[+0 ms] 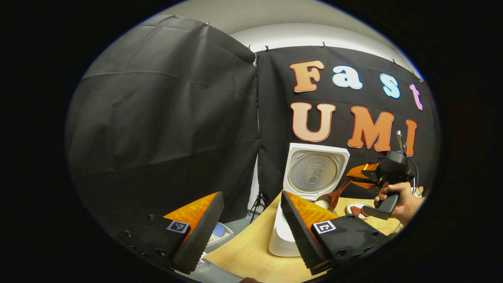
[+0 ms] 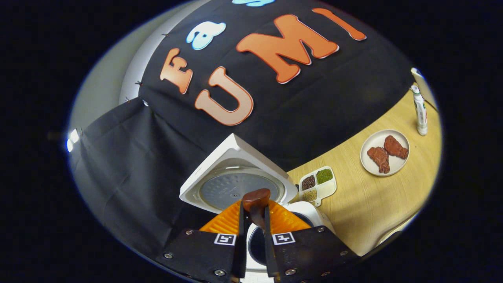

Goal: Close the left gripper, press the button to open the rice cooker; take a wooden spoon from the chopstick holder with the right hand, scoop a spoonful of rice and pour it into the rice cooker, then put the wooden spoon back into the chopstick holder.

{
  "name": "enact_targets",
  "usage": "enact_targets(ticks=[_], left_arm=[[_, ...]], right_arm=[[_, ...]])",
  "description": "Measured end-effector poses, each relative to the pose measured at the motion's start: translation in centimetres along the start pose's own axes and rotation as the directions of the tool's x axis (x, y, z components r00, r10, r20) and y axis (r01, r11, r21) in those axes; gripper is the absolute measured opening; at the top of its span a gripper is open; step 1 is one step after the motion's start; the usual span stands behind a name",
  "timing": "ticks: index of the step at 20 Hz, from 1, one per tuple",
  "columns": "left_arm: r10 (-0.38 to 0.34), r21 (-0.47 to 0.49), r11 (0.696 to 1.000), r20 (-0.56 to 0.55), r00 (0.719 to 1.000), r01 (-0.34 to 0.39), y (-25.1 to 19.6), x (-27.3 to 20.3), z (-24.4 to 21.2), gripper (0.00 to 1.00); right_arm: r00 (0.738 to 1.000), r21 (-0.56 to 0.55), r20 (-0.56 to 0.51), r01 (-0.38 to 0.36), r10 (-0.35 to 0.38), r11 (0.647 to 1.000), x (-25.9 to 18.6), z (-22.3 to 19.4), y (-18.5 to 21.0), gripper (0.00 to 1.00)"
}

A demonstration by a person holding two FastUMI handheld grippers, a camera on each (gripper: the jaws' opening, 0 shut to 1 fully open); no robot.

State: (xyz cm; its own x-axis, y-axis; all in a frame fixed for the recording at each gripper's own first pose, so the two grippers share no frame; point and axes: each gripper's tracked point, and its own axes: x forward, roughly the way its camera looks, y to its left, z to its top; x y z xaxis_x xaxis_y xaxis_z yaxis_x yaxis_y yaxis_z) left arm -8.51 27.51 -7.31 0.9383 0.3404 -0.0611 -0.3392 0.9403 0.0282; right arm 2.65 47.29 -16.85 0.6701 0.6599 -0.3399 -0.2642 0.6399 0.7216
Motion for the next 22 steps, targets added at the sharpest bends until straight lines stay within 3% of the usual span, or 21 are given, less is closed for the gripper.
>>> enact_targets(ticks=[5,15,19,22], left_arm=[[0.011,-0.008,1.0,0.002,1.0,-0.011,0.3,-0.1,-0.1,0.99],[0.037,-0.018,0.999,0.007,0.999,-0.037,1.2,-0.6,0.0,0.99],[0.038,-0.013,0.999,0.01,0.999,-0.038,1.2,-0.9,0.1,0.99],[0.039,-0.014,0.999,0.009,0.999,-0.039,0.9,-1.0,0.1,0.99]], right_arm=[[0.999,-0.164,0.039,-0.029,0.036,0.986,0.2,0.7,3.0,0.19],[0.991,-0.318,0.084,-0.07,0.102,0.946,-0.2,2.5,6.0,0.19],[0.981,-0.418,0.097,-0.112,0.166,0.901,-1.2,3.0,8.0,0.19],[0.97,-0.523,0.101,-0.135,0.219,0.842,-2.2,3.1,9.7,0.19]])
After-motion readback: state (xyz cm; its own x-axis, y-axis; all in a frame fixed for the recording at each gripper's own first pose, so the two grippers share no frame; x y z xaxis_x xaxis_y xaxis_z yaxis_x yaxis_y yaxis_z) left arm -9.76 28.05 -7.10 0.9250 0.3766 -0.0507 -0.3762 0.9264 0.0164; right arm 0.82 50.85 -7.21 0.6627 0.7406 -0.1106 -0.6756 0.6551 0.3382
